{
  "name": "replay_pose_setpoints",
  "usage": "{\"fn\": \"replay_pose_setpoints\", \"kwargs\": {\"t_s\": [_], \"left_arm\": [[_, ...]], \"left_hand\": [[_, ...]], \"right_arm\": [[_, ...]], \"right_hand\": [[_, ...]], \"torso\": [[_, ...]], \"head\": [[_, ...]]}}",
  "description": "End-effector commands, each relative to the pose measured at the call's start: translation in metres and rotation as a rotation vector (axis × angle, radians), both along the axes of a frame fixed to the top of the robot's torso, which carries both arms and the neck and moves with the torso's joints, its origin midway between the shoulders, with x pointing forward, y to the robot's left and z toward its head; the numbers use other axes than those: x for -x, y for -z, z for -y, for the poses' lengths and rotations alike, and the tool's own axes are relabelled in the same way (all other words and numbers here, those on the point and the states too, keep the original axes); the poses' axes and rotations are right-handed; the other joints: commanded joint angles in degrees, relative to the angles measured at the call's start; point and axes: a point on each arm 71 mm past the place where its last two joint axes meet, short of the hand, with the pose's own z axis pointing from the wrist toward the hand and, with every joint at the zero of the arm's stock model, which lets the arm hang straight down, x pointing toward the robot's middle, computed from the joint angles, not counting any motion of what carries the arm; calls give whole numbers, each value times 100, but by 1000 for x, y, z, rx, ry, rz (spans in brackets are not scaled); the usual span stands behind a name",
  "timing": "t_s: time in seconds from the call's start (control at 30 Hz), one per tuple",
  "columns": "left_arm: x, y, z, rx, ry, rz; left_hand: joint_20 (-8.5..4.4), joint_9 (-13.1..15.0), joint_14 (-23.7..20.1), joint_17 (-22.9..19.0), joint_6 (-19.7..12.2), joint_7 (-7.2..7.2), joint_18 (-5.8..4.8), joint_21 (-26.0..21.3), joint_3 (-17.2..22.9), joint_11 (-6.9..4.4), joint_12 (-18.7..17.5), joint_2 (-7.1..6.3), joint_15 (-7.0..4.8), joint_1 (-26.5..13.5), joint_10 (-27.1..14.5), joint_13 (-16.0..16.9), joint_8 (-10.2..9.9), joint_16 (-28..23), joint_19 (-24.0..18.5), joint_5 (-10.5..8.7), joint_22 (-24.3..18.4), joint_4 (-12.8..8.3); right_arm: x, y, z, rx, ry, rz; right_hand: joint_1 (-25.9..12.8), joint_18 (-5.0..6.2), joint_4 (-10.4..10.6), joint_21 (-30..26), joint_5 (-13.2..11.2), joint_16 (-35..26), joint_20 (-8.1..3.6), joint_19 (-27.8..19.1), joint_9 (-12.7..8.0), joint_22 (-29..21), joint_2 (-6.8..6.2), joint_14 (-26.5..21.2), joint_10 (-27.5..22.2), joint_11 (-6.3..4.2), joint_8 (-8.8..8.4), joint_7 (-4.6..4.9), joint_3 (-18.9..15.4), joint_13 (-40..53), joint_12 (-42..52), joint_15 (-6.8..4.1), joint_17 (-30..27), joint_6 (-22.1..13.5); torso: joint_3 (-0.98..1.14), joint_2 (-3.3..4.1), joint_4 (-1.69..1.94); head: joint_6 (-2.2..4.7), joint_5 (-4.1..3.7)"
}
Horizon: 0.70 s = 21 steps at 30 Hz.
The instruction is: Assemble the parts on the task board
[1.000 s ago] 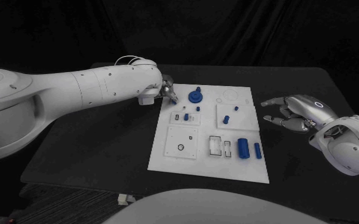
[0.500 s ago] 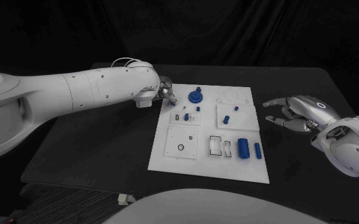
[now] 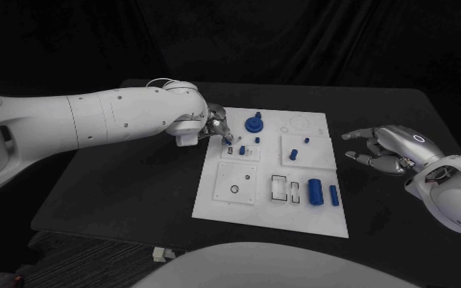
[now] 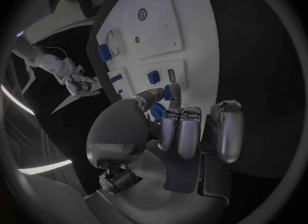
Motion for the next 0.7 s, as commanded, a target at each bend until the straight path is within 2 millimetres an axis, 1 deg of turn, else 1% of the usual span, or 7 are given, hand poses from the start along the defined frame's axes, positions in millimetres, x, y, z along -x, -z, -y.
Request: {"fn": "replay_pose_setpoints", "kwargs": {"t_s": [0.03, 0.1, 0.13, 0.3, 0.47, 0.63, 0.7], "left_arm": [[2, -1, 2, 12, -27, -23], [3, 0, 4, 6, -24, -27], [3, 0, 4, 5, -23, -29], [5, 4, 6, -1, -25, -35], [6, 8, 7, -6, -25, -41], [7, 10, 6, -10, -19, -28], [8, 11, 6, -10, -17, -26]], "left_hand": [[-19, -6, 585, 1510, 4, -23, 72, -7, 146, -29, -14, 6, -32, -72, 533, 1456, -15, 15, 106, -37, 1248, -105], [-17, -19, 585, 1510, 16, -28, 73, -12, 66, -31, -17, 34, -33, -100, 530, 1453, -18, 15, 104, -188, 1246, -58], [-18, -21, 585, 1510, 18, -28, 73, -9, 58, -32, -13, 40, -33, -100, 535, 1457, -19, 15, 106, -201, 1247, -53], [-19, -23, 585, 1510, 19, -29, 71, -2, 49, -32, -9, 47, -34, -101, 539, 1461, -20, 15, 111, -212, 1250, -47], [-20, -25, 585, 1510, 27, -31, 69, 5, 41, -34, 0, 69, -35, -98, 549, 1469, -18, 15, 116, -218, 1252, -36], [-21, -28, 585, 1510, 28, -31, 69, 7, 36, -36, 3, 86, -37, -96, 552, 1472, -20, 15, 118, -216, 1252, -27], [-21, -29, 585, 1510, 25, -31, 69, 10, 36, -36, 7, 88, -37, -95, 557, 1476, -21, 15, 120, -214, 1253, -26]], "right_arm": [[1, 1, 1, 8, 14, -8], [1, 2, 0, 8, 14, -9], [1, 2, 0, 8, 14, -9], [1, 2, 0, 8, 13, -10], [1, 3, 0, 8, 12, -10], [0, 3, -1, 7, 11, -10], [0, 3, -1, 7, 11, -9]], "right_hand": [[51, 45, -12, -11, 16, -23, 6, -28, -9, 787, -11, 489, 210, 41, -19, 10, 38, 1028, -24, 29, 1083, 37], [52, 45, -12, -15, 32, -28, 6, -29, -10, 786, -11, 488, 206, 41, -21, 9, 44, 1022, -30, 29, 1079, 39], [52, 45, -12, -15, 32, -28, 6, -29, -10, 786, -11, 488, 206, 41, -21, 9, 44, 1022, -30, 29, 1079, 39], [53, 46, -11, -21, 45, -30, 6, -30, -12, 785, -10, 487, 205, 41, -23, 9, 49, 1021, -31, 29, 1078, 41], [53, 47, -10, -25, 58, -32, 6, -31, -14, 784, -10, 486, 202, 41, -25, 9, 54, 1017, -35, 29, 1076, 42], [56, 46, -10, -24, 96, -31, 6, -30, -18, 786, -10, 487, 202, 40, -30, 8, 68, 1015, -37, 28, 1078, 47], [56, 46, -10, -24, 96, -31, 6, -30, -18, 786, -10, 487, 202, 40, -30, 8, 68, 1015, -37, 28, 1078, 47]], "torso": [[-2, 2, -3], [-1, 4, -6], [-2, 3, -4], [-8, 6, 3], [-3, 3, -6], [-5, 5, 1], [-3, 3, -5]], "head": [[1, 18], [1, 34], [1, 39], [1, 46], [1, 62], [1, 52], [1, 51]]}}
